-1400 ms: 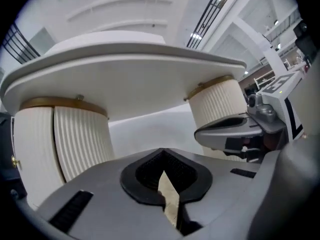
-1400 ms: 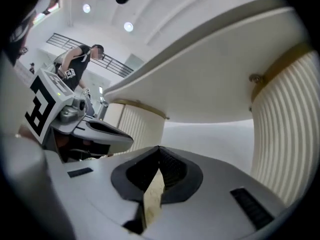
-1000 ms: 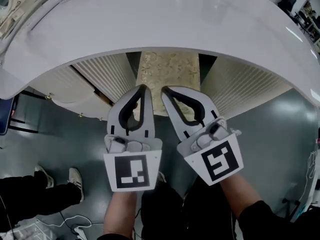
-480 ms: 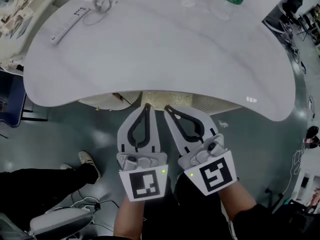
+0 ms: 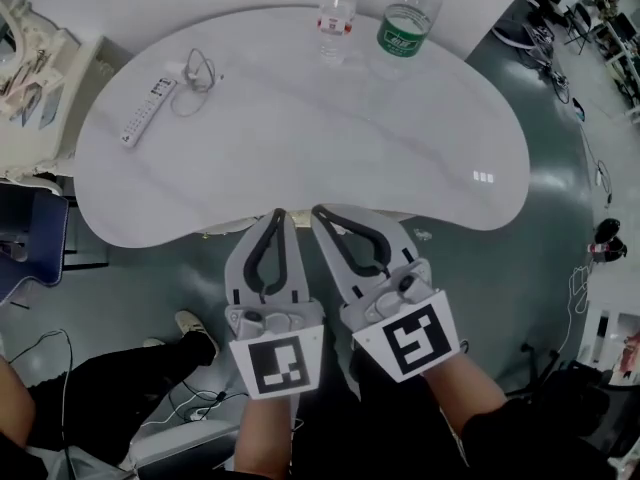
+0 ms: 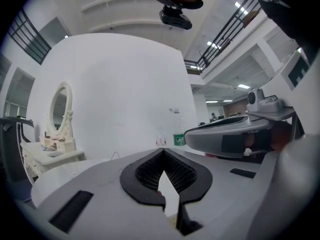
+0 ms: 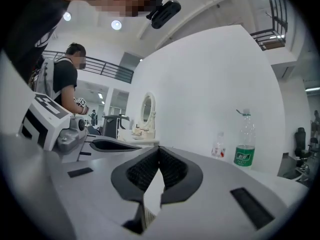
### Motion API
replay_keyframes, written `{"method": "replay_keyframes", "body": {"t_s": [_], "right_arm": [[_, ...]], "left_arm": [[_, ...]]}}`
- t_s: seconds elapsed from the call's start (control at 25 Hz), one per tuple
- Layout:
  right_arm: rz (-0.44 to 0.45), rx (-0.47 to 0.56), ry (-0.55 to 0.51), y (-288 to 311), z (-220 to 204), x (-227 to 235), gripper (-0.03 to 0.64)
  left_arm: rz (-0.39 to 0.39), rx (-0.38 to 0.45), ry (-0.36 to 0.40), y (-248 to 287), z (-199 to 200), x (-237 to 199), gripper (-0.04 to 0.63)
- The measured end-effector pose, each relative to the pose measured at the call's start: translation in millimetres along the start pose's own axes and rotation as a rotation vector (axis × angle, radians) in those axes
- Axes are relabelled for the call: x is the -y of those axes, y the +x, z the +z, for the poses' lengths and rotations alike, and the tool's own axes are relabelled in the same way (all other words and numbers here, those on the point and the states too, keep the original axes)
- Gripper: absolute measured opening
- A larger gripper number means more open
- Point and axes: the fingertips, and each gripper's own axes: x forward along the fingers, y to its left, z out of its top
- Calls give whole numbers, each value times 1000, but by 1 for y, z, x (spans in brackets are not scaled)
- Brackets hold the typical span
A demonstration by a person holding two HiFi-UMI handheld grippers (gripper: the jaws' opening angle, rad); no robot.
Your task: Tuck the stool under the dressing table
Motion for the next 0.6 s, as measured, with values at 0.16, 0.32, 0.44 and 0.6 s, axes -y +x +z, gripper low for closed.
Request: {"method": "replay_keyframes", "body": {"t_s": [0.16, 0.32, 0.44, 0.6], "right_arm": [[-45, 14, 8, -3, 52, 19, 6], [-98, 33, -2, -5, 100, 36, 6], [-143, 44, -12, -13, 131, 49, 6], [-206, 51, -35, -29, 158, 63, 6]], "left_arm": [[-46, 13, 6, 2, 54, 4, 5], [-54, 62, -30, 5, 107, -2, 5], [-60, 94, -39, 7, 141, -5, 5], [-114, 146, -48, 11, 180, 5, 6]]}}
